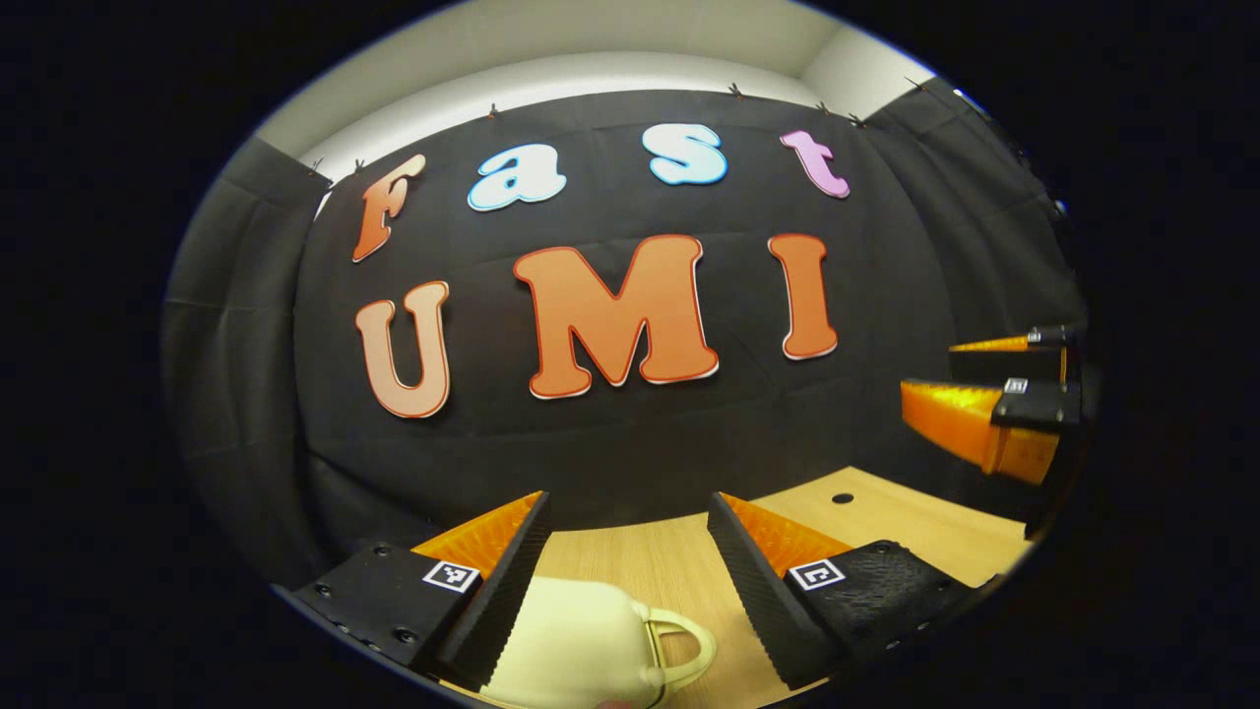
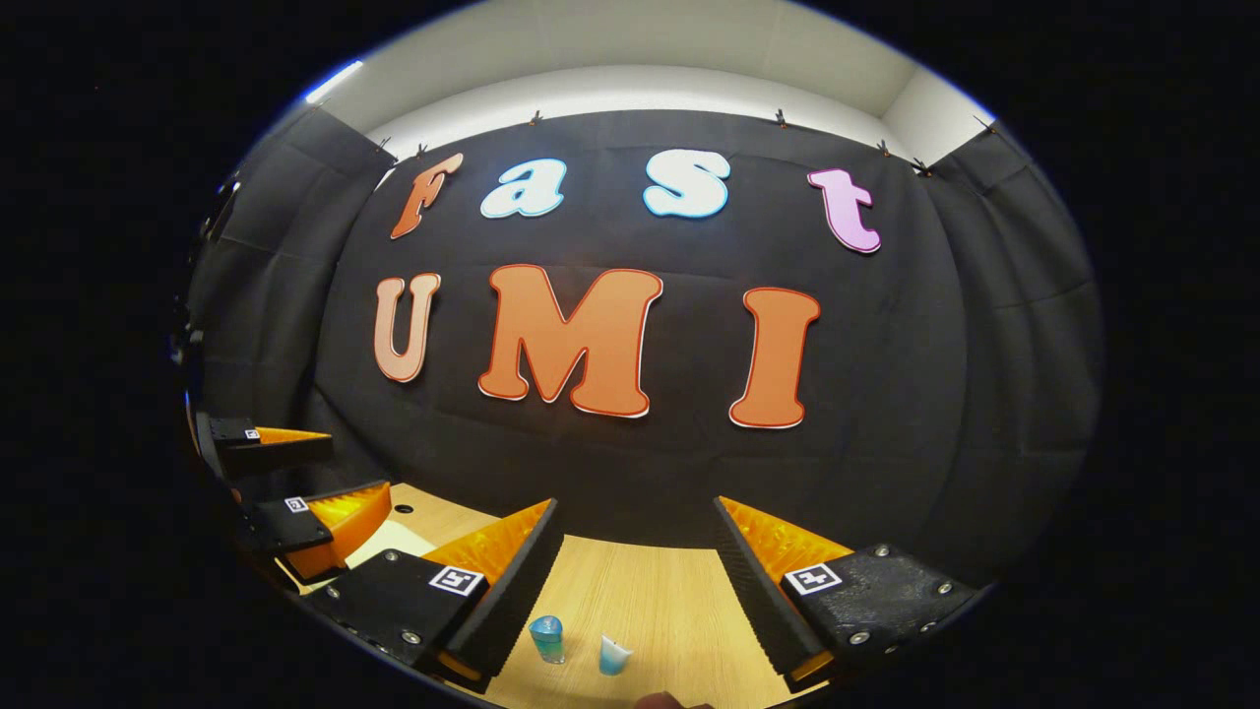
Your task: First open the suitcase, pack the skin care products into it, and then close the suitcase.
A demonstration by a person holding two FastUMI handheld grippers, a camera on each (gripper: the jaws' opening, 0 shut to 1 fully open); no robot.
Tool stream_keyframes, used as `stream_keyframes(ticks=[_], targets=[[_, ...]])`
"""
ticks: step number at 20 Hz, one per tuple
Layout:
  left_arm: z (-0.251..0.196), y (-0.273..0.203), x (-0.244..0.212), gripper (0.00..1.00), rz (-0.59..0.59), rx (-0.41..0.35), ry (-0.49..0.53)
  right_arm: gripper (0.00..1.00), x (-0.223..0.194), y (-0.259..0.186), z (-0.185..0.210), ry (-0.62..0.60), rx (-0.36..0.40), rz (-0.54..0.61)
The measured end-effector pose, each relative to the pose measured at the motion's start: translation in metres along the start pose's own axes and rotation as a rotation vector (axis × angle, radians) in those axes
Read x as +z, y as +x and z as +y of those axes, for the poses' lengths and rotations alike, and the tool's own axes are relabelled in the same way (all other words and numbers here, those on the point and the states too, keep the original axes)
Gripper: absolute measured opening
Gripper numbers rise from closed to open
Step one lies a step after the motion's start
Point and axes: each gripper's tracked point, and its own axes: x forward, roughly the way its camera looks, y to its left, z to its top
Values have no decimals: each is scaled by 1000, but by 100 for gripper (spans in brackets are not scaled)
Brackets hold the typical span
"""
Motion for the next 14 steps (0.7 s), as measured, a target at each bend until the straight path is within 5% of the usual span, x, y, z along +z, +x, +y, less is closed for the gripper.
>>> stream_keyframes(ticks=[5,14], targets=[[-29,1,-64,99,167,-93,45,95,-8,1,-30,-2,-51,13],[-56,-6,-165,99,361,-157,303,95,-34,-3,-70,23,-111,57]])
